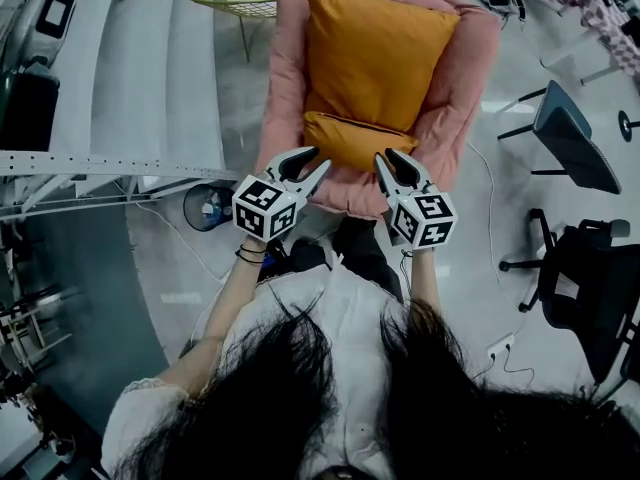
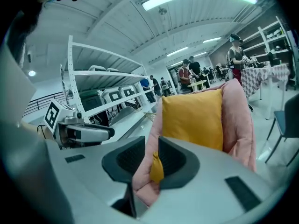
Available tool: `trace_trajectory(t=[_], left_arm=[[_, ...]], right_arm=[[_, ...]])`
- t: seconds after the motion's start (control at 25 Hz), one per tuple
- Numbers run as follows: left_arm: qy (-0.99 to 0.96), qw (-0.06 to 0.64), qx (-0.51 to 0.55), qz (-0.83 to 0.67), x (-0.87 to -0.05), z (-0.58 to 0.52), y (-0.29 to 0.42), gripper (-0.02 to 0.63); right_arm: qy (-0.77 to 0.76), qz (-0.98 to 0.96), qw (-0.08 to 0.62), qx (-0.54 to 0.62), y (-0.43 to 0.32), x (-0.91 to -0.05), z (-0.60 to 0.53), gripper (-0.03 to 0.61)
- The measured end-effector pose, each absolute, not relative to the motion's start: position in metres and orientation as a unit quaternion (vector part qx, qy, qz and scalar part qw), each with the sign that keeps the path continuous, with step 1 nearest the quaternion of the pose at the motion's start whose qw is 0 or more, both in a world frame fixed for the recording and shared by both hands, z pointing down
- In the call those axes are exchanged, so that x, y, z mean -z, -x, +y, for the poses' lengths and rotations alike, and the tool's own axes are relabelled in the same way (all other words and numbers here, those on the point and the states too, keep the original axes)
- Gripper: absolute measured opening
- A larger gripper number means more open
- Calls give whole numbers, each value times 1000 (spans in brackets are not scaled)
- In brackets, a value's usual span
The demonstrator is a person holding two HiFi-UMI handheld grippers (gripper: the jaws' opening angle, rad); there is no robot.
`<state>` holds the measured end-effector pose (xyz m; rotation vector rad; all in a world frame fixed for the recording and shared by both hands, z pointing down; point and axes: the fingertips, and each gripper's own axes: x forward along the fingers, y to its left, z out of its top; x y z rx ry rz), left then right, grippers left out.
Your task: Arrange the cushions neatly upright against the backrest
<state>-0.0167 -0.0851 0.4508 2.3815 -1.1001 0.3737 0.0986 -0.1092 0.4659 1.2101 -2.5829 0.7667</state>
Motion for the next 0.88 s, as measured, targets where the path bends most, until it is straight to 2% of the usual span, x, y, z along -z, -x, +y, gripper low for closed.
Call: trace_trajectory(t=[0.52, 0.88], left_arm=[[-906, 214, -97, -353, -414, 23, 108, 121], [-918, 228, -87, -313, -421, 80, 132, 115]], right_arm=[[-452, -859, 65, -233, 20, -426, 1, 86], [-479, -839, 74, -246, 45, -425, 85, 77]])
